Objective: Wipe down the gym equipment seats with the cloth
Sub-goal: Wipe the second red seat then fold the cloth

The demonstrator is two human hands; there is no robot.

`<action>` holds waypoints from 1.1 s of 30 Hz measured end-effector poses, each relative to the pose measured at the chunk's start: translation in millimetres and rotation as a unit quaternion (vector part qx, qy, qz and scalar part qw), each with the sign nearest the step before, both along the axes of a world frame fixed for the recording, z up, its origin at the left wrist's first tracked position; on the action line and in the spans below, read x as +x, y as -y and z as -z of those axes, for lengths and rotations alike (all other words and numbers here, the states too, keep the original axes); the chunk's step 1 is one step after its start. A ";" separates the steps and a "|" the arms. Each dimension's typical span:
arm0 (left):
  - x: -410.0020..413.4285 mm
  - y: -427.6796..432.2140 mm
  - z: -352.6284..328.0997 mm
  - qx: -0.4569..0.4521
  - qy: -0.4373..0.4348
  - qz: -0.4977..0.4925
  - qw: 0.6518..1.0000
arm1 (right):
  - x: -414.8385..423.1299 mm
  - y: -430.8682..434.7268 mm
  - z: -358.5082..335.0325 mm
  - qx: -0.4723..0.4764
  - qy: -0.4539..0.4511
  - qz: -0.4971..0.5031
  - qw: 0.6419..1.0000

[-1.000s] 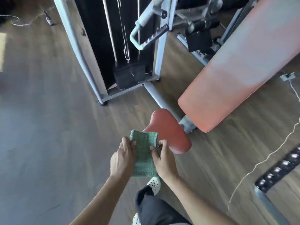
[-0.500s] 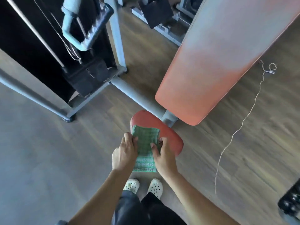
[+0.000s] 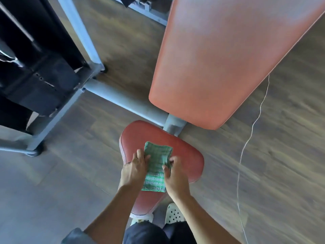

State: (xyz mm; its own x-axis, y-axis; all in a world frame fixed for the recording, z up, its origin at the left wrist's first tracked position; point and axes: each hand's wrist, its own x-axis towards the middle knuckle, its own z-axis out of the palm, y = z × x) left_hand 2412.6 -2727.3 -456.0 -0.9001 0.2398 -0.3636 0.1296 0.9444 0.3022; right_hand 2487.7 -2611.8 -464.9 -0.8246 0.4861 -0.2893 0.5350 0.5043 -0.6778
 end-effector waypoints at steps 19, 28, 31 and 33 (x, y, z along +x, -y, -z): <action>9.3 -27.2 60.8 0.018 -0.074 0.200 0.977 | 11.0 -35.4 51.7 0.173 0.085 -0.090 0.977; -49.7 -21.2 88.6 -0.033 -0.122 0.172 0.977 | 14.2 -36.5 84.0 0.226 0.085 -0.093 0.966; -46.7 -43.2 89.1 -0.028 -0.119 0.230 0.966 | 14.0 -37.0 89.0 0.242 0.085 -0.087 0.963; -34.6 -33.2 89.1 -0.021 -0.119 0.301 0.946 | 14.4 -36.9 90.1 0.243 0.086 -0.094 0.962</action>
State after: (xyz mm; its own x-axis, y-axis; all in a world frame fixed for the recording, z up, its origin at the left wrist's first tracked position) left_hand 2378.0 -2694.1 -545.1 -0.6635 0.7242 -0.1879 0.7068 0.6891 0.1601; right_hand 2502.1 -2574.9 -555.0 -0.8712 0.4457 -0.2057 0.4870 0.8376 -0.2477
